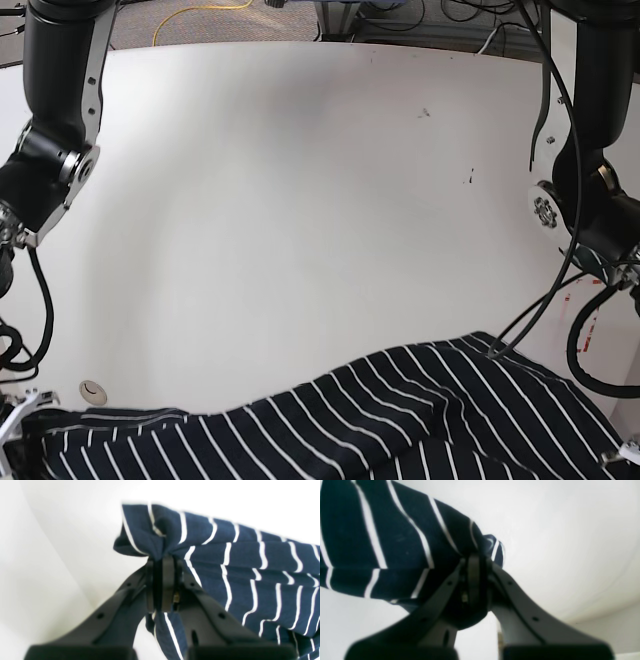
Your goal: Fold the T-shirt properly
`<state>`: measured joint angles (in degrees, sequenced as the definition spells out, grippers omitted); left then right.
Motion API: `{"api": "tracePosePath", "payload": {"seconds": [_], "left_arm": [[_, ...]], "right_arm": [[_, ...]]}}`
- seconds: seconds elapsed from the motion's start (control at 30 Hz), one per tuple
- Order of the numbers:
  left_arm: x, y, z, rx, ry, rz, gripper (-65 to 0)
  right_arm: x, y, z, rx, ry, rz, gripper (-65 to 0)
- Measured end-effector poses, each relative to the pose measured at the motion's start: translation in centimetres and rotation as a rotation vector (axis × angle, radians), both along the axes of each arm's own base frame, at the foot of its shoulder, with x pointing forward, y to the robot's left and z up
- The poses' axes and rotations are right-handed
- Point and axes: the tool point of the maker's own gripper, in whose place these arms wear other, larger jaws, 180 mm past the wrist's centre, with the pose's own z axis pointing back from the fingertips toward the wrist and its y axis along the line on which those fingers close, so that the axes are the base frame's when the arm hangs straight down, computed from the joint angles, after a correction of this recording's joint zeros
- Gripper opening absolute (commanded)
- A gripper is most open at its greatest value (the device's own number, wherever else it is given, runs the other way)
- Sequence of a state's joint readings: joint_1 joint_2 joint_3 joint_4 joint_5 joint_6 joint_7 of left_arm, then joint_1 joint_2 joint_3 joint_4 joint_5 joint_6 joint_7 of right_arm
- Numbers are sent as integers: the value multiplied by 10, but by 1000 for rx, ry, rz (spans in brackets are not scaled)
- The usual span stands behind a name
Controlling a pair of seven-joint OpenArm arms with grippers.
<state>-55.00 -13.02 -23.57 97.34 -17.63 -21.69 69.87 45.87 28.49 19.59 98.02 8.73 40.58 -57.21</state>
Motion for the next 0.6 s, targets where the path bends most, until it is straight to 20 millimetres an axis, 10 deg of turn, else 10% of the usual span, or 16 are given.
{"api": "tracePosePath", "payload": {"seconds": [0.33,0.6], "left_arm": [[-18,-6,-129,73,269,-22,-650],[-80,9,-247,131,538,-20,-650]], "right_arm": [[-53,-3,-133,100,208,-65,-650],[-118,8,-246,238,426,-122,-650]]}}
